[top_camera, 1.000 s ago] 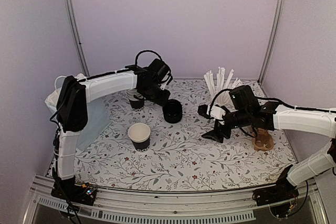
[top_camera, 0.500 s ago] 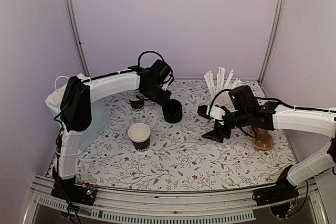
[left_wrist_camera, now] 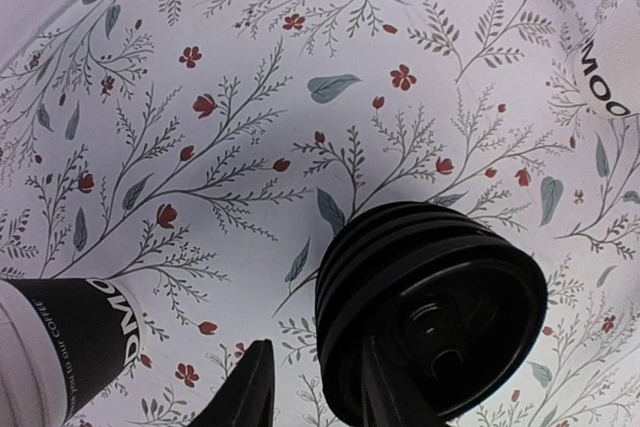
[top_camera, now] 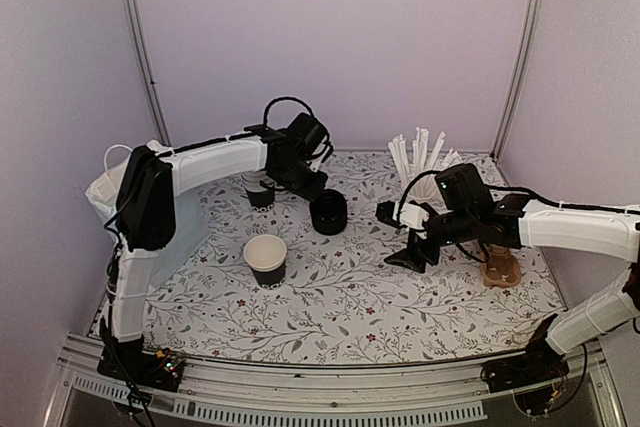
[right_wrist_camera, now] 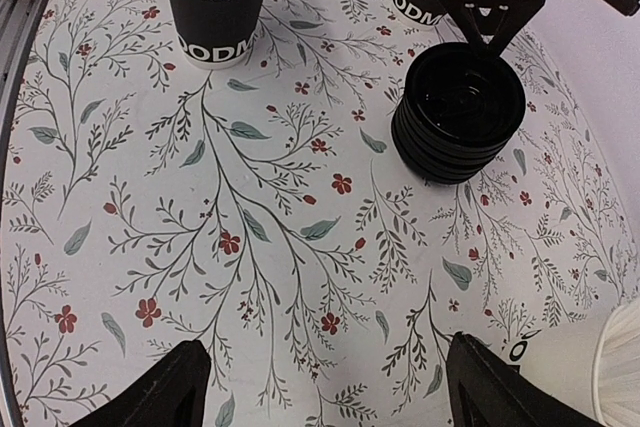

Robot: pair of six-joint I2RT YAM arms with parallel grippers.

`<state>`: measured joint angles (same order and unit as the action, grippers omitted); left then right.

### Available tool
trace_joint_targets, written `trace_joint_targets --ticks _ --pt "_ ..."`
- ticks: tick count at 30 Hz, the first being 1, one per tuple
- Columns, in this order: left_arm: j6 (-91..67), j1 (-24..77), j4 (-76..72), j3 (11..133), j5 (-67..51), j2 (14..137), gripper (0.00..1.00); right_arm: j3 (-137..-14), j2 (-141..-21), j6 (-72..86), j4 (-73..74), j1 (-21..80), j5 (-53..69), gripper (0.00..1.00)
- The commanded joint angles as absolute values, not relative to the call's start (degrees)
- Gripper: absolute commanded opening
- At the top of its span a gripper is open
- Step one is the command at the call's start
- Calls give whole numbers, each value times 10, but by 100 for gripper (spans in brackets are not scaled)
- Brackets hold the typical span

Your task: Pack the takeout coffee

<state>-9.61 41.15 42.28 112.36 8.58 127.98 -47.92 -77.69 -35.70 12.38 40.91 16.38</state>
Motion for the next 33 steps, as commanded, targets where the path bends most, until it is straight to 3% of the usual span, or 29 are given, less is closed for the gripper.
trace_joint_targets --ticks 1,26,33 --pt "-91 414 421 1139 77 1296 33 -472 -782 -360 115 409 159 85" --pt "-85 415 416 1145 81 1284 8 -474 -801 -366 120 409 152 85" --pt "-87 415 426 1145 89 1246 8 -474 -801 -366 121 409 152 85"
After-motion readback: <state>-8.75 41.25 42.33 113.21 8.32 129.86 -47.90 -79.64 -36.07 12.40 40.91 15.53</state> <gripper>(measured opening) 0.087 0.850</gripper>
